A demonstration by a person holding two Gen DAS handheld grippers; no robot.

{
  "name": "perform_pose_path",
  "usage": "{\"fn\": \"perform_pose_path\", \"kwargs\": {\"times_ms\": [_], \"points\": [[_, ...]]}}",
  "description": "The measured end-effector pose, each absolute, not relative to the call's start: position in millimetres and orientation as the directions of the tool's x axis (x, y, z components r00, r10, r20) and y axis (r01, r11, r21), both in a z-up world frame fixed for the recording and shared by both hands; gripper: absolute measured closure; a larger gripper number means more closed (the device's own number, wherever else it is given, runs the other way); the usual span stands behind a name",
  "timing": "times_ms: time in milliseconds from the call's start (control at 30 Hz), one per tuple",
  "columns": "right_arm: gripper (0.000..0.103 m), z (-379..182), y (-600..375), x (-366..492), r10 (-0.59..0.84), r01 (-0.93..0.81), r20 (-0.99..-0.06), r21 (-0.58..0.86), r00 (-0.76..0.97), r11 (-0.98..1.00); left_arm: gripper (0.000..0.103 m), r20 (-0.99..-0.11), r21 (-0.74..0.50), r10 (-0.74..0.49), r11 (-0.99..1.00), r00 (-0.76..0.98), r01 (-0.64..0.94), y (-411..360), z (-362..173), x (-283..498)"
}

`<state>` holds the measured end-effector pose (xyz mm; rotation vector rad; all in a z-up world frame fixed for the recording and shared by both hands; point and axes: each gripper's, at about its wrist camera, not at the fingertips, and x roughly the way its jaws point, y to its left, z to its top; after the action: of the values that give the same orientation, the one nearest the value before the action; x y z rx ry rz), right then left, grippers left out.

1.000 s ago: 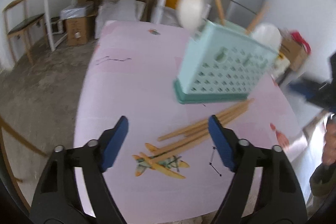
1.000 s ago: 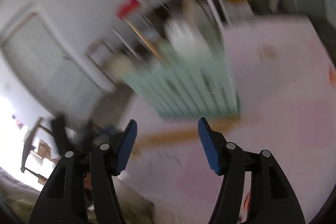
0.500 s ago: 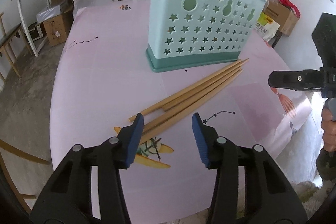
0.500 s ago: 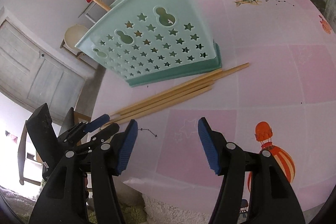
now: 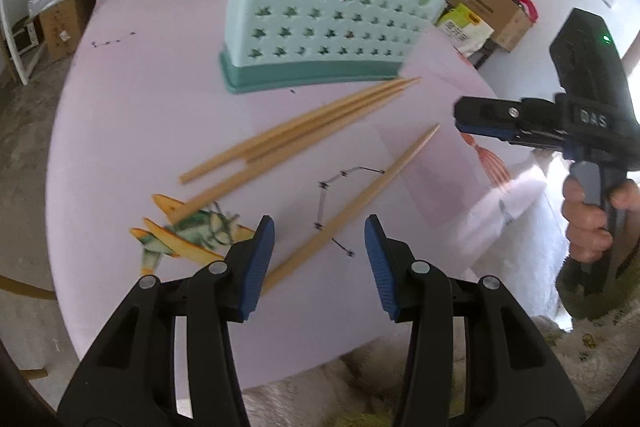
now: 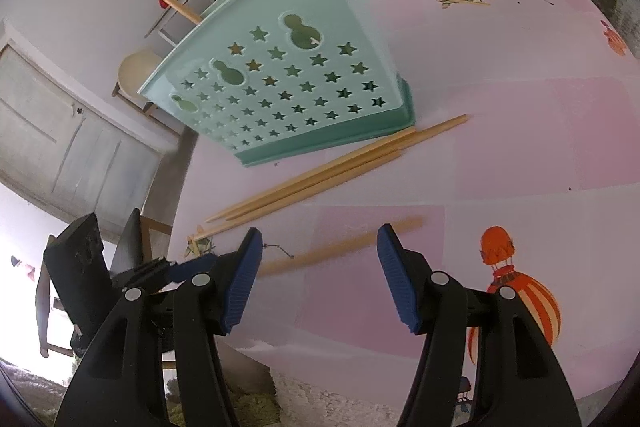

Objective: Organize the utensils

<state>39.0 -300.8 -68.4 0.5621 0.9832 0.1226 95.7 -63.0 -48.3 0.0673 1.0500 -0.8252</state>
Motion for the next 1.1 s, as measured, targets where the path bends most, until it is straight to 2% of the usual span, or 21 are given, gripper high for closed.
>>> {"fn": "perform_pose_path", "kwargs": {"times_ms": [167, 367, 433, 500, 733, 867, 1100], "points": [[0.044, -69.1, -305.5, 34.5, 0.328, 0.185, -0.766, 0.496, 0.552, 0.848, 0.067, -0.792, -0.290, -0.562, 0.689, 0.237, 0.664, -76.0, -50.5, 83.4], [0.046, -65.9, -315.5, 23.6, 0.298, 0.230, -0.769, 0.494, 0.565, 0.838, 0.082, -0.820, -0.045, -0.448, 0.670, 0.356, 0.741, -104.2, -51.2, 59.2], [0.048, -64.4, -319.8, 20.2, 0.288, 0.244, -0.769, 0.494, 0.570, 0.834, 0.094, -0.820, -0.010, -0.436, 0.660, 0.372, 0.752, -110.4, -51.4, 54.8], [0.051, -64.0, -323.6, 17.1, 0.278, 0.262, -0.772, 0.493, 0.572, 0.830, 0.103, -0.821, -0.035, -0.452, 0.650, 0.350, 0.759, -114.4, -50.8, 55.5], [0.058, -73.9, -330.0, 11.0, 0.246, 0.328, -0.802, 0.474, 0.544, 0.817, 0.103, -0.807, -0.155, -0.519, 0.646, 0.282, 0.748, -136.4, -51.5, 68.2], [0.068, -86.8, -331.3, 14.2, 0.233, 0.371, -0.827, 0.458, 0.512, 0.808, 0.103, -0.791, -0.251, -0.570, 0.636, 0.224, 0.730, -149.7, -55.9, 74.5], [0.078, -98.8, -325.3, 22.5, 0.230, 0.389, -0.837, 0.452, 0.497, 0.802, 0.103, -0.769, -0.324, -0.610, 0.628, 0.189, 0.707, -163.5, -63.5, 75.2]]}}
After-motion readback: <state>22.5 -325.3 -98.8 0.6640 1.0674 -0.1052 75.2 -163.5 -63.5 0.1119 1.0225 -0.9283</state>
